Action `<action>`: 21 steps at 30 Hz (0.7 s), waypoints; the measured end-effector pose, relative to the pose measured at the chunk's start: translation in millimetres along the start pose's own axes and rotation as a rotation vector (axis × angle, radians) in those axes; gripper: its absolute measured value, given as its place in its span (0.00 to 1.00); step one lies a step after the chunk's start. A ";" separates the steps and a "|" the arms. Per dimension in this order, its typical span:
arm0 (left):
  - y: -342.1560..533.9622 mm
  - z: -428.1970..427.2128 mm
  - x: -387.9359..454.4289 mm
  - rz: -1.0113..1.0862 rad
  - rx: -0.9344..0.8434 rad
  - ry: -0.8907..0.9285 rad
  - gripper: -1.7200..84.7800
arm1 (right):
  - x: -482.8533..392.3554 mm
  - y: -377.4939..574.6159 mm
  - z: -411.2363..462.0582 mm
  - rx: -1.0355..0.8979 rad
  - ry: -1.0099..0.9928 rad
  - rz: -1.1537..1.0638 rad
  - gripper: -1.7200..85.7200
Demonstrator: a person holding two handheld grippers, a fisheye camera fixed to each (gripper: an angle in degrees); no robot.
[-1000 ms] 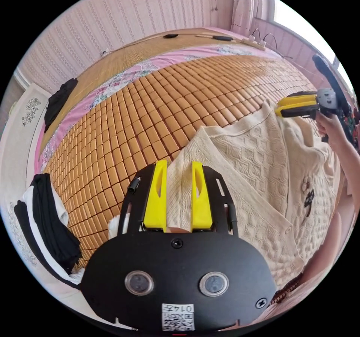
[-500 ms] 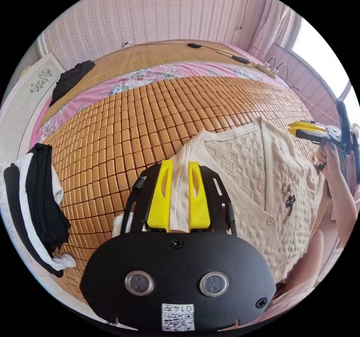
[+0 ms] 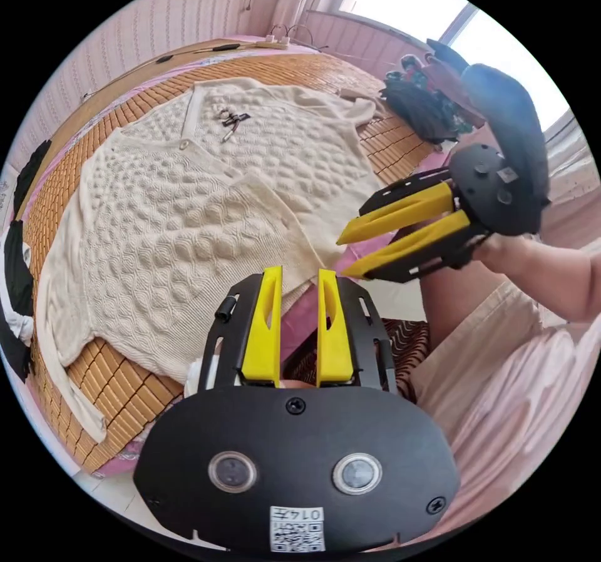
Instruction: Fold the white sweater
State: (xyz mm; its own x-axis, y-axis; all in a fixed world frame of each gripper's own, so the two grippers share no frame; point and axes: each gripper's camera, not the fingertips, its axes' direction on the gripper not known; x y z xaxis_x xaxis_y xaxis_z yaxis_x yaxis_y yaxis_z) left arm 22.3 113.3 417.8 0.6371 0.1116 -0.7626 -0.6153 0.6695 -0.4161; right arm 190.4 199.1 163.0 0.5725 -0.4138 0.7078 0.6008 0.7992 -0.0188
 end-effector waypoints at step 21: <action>-53.2 40.9 12.1 0.154 0.159 0.090 0.07 | 228.7 144.2 -154.1 0.291 0.351 0.660 0.09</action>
State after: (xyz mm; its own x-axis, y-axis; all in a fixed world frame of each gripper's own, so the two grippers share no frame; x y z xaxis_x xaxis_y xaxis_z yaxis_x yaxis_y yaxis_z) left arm 81.7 109.0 450.9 0.4934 0.1598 -0.8550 -0.6162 0.7580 -0.2139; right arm 493.9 152.5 213.4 0.9301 0.1099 0.3505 -0.0650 0.9884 -0.1374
